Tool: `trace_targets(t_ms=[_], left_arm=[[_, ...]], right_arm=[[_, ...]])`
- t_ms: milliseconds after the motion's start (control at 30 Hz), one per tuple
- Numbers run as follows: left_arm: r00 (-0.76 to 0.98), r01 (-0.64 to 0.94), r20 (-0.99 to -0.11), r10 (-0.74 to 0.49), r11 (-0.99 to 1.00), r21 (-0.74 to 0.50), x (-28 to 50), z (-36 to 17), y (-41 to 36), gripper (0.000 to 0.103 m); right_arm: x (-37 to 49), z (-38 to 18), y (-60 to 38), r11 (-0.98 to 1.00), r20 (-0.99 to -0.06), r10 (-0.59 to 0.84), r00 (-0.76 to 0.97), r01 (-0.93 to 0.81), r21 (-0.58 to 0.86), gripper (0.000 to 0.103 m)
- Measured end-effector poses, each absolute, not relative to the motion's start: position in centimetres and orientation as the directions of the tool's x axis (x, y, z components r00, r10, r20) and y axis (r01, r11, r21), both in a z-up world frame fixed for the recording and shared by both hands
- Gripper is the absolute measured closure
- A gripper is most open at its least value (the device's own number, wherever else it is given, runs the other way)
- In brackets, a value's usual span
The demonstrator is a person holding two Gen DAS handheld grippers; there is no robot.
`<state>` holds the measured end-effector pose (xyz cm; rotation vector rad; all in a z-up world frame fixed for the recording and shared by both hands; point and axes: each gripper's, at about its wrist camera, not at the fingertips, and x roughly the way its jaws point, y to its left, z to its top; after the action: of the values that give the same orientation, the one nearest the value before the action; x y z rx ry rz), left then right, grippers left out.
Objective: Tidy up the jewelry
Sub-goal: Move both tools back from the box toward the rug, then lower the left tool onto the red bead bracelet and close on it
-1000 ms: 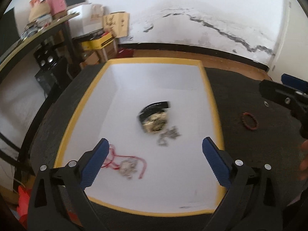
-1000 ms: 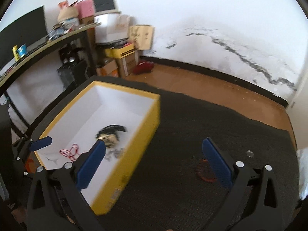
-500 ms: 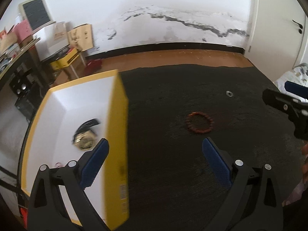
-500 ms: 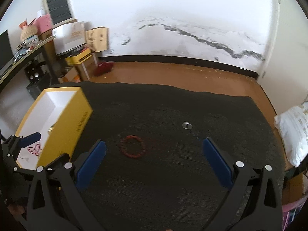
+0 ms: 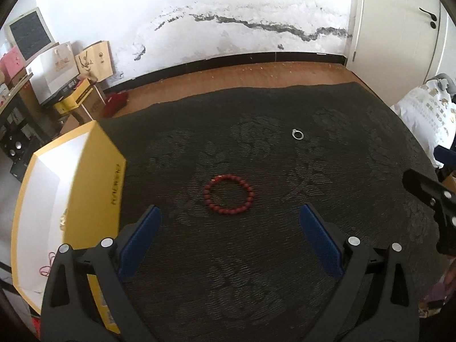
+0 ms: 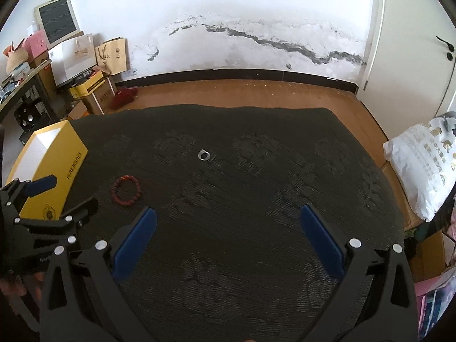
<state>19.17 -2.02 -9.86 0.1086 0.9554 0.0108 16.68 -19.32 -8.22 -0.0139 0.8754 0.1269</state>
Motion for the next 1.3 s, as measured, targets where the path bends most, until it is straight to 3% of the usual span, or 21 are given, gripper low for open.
trace_targets(t_ms=[433,833,1300], left_arm=[[0.547,0.013,-0.834,0.066,0.996,0.087,20.7,-12.0,-3.3,0.008],[0.44,-0.102,-0.897,0.048,0.995,0.003,23.3,-18.0,-1.1,0.008],[0.495,-0.14,-0.864,0.094,0.99,0.027,25.9,-20.5,-1.3,0.006]], right_arm=[[16.2,-8.7,-21.7,0.993,-0.779,0.105,0.618,-0.11,0.047,0.006],[16.9,-8.9,-20.8,0.988,-0.784,0.128,0.608,-0.146,0.048,0.006],[18.1,-9.6,-20.3,0.985,-0.792,0.143,0.593,-0.163,0.056,0.006]])
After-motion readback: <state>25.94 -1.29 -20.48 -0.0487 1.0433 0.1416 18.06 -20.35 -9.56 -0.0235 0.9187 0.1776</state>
